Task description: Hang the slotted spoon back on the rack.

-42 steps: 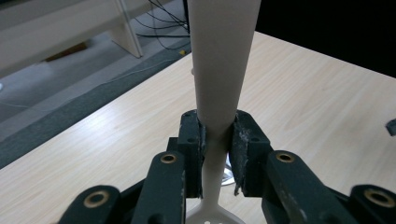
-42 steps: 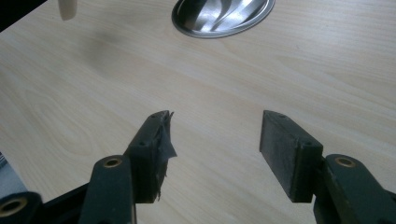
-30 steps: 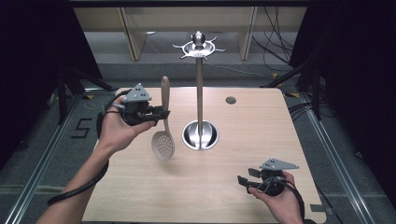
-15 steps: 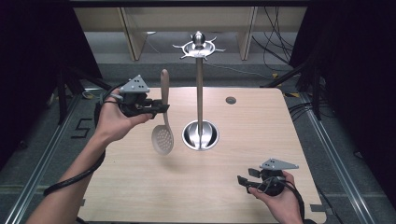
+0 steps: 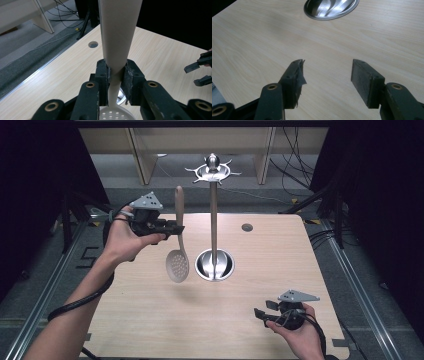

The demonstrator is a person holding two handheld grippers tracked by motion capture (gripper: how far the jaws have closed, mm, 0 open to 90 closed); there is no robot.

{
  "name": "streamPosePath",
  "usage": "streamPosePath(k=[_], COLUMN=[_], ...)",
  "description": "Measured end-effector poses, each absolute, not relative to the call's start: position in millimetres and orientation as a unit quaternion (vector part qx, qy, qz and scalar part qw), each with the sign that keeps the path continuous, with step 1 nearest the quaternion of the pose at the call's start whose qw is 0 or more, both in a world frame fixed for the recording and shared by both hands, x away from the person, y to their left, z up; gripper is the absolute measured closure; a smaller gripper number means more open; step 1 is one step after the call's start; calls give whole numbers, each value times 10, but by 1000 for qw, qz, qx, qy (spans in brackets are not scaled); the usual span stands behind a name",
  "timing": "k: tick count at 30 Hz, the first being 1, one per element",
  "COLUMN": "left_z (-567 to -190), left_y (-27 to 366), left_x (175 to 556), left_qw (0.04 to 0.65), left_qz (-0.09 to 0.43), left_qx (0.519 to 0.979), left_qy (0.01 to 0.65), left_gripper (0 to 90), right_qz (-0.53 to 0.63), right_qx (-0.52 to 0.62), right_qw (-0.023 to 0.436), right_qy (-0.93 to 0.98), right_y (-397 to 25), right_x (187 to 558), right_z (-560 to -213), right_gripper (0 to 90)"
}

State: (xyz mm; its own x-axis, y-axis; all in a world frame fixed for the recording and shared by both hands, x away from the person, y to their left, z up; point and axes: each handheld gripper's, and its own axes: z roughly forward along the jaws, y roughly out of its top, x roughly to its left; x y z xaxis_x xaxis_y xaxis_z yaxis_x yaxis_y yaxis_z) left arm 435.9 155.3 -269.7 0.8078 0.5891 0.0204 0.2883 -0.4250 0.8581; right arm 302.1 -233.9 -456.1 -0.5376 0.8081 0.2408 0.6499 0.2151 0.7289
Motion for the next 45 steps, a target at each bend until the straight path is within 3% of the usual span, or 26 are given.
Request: streamPosePath(k=[45], left_z=[-2577], left_y=[1449], left_x=[4508], left_qw=[456], left_qz=[153], left_qx=[839], left_qy=[254], left_gripper=[748], right_qz=[410], right_qx=[458], right_qw=[109], right_qy=[781], right_y=[-2358], right_x=[3036], right_z=[-4565], right_gripper=[438])
